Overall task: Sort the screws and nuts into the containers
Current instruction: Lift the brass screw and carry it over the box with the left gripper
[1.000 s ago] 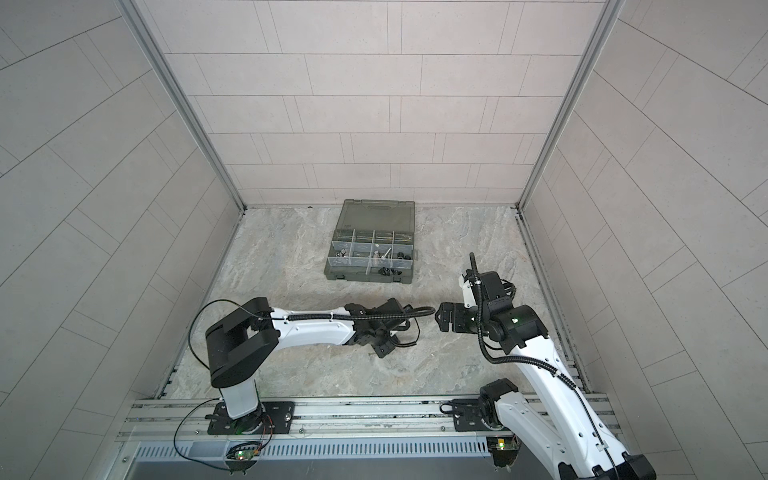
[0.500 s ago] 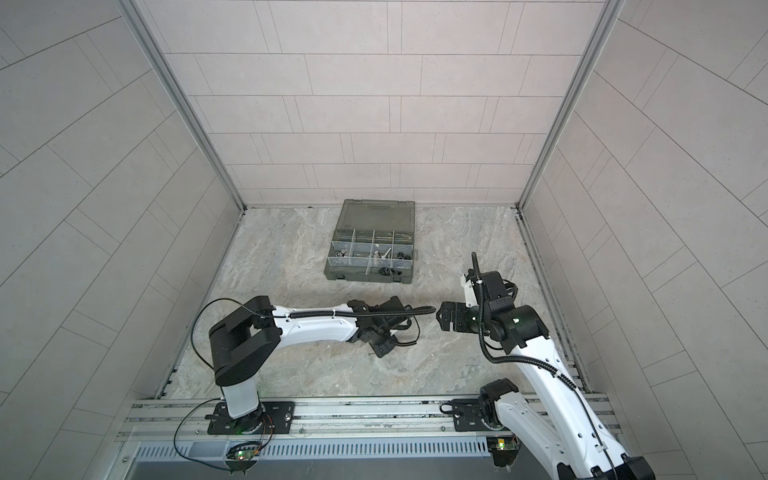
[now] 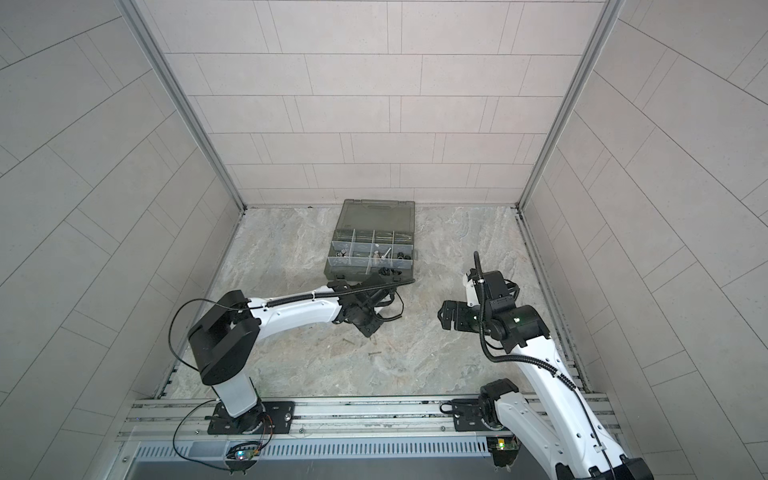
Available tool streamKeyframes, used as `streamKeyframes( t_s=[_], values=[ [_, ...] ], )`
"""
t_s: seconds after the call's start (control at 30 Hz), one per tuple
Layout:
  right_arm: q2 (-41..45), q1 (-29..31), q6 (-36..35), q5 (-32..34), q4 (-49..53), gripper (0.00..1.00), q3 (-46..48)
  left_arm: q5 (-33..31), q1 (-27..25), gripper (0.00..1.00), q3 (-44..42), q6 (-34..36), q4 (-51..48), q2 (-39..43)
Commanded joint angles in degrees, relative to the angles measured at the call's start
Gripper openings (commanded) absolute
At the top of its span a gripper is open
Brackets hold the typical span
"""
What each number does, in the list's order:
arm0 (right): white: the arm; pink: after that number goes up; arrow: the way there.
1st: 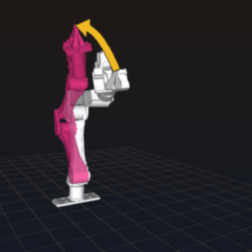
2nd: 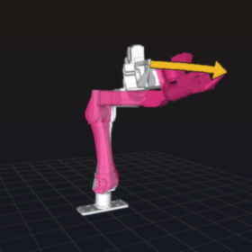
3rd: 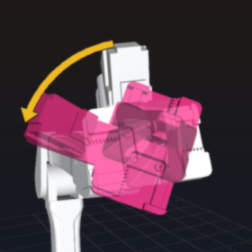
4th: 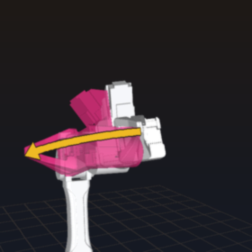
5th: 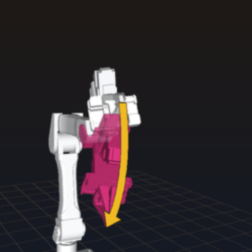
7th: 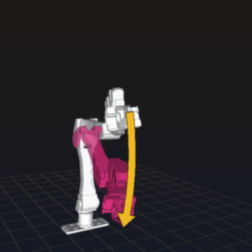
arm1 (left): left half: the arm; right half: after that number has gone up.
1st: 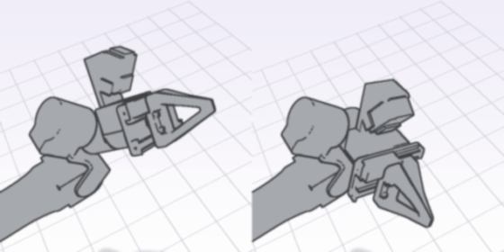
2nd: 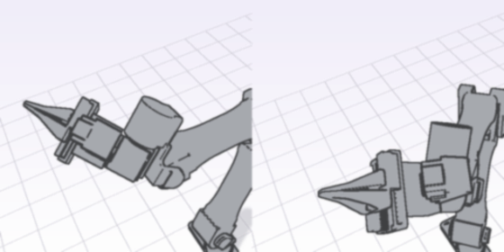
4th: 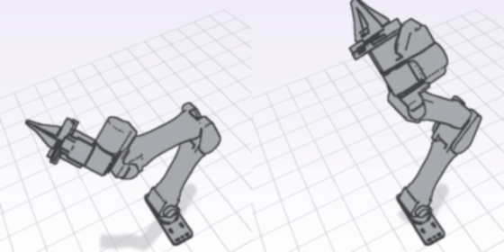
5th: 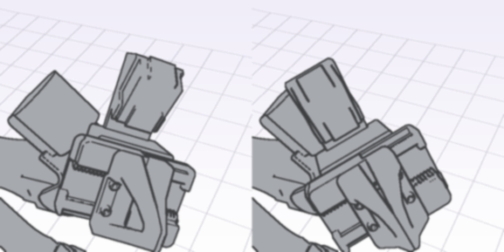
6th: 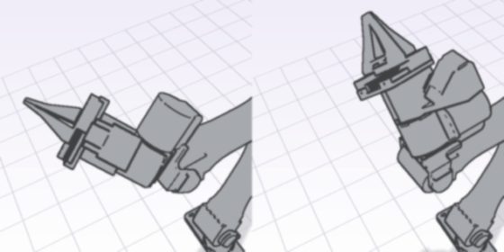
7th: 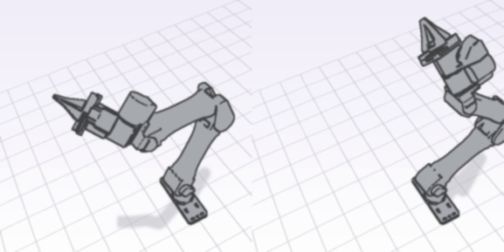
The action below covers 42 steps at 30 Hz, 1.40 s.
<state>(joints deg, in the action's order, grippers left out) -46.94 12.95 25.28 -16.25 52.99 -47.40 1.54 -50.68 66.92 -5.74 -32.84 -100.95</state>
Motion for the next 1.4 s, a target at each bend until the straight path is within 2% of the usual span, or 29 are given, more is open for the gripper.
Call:
streamKeyframes(
  t_s=[0.0,0.37,0.77,1.03,1.37],
  values=[
    [-0.08,-0.25,-0.66,0.24,0.51,0.99,-1.56,0.22,2.66,0.00,2.82,1.22,-3.12,2.88],
    [-0.70,-0.38,-0.58,-0.12,0.26,0.99,-1.72,0.63,12.68,0.00,10.82,0.74,-6.89,2.67],
    [-0.50,-0.65,-0.65,0.16,0.27,0.99,-1.57,5.41,23.86,0.00,18.55,0.26,-10.01,-1.54],
    [-0.60,-0.72,-0.72,0.48,0.27,0.99,-1.56,7.19,26.42,0.00,20.74,0.66,-10.05,-5.75],
    [-0.24,-0.76,-0.67,0.33,0.23,0.99,-1.20,7.42,26.99,0.00,21.68,0.63,-8.74,-9.91]
  ],
)
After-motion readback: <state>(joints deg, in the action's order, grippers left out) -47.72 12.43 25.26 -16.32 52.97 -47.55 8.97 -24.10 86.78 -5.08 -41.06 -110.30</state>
